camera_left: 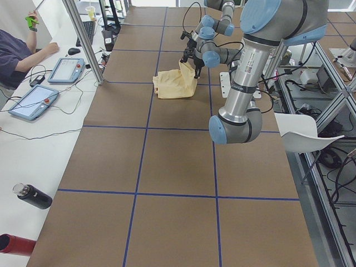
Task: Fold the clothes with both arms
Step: 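Lift both shirt sides and fold them toward each other, then raise the left gripper away while the right gripper presses the folded shirt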
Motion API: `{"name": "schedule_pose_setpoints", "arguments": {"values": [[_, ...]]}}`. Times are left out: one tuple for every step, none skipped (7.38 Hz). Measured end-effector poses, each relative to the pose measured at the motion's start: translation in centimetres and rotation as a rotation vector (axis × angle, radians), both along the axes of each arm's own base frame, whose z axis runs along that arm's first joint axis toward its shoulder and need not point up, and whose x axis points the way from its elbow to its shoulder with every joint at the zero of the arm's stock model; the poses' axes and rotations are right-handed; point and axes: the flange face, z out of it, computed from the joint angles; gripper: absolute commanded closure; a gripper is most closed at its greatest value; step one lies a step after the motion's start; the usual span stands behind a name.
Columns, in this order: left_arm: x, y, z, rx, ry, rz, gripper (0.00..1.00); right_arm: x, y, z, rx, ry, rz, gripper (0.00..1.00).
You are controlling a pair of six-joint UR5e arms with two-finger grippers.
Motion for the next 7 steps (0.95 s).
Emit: {"name": "schedule_pose_setpoints", "arguments": {"values": [[-0.2, -3.2, -0.1, 0.029, -0.028, -0.024, 1.0, -0.6, -2.3, 0.0, -0.006, 0.019, 0.015, 1.0], [-0.4, -6.5, 0.2, 0.054, -0.064, -0.045, 1.0, -1.3, -4.2, 0.5, -0.011, 0.046, 0.026, 1.0], [0.3, -10.1, 0.4, 0.066, -0.105, -0.066, 1.0, -1.9, -5.5, 1.3, -0.017, 0.072, 0.034, 1.0], [1.6, -13.4, 0.5, 0.069, -0.141, -0.084, 1.0, -2.5, -6.3, 2.0, -0.022, 0.092, 0.038, 1.0], [3.0, -16.2, 1.1, 0.075, -0.165, -0.101, 1.0, -3.3, -7.2, 2.3, -0.026, 0.11, 0.042, 1.0], [4.3, -18.6, 2.6, 0.09, -0.179, -0.117, 1.0, -4.8, -8.5, 2.1, -0.031, 0.129, 0.047, 1.0], [5.3, -21.0, 4.4, 0.113, -0.19, -0.13, 0.01, -6.4, -10.0, 1.6, -0.04, 0.144, 0.049, 0.04]]}}
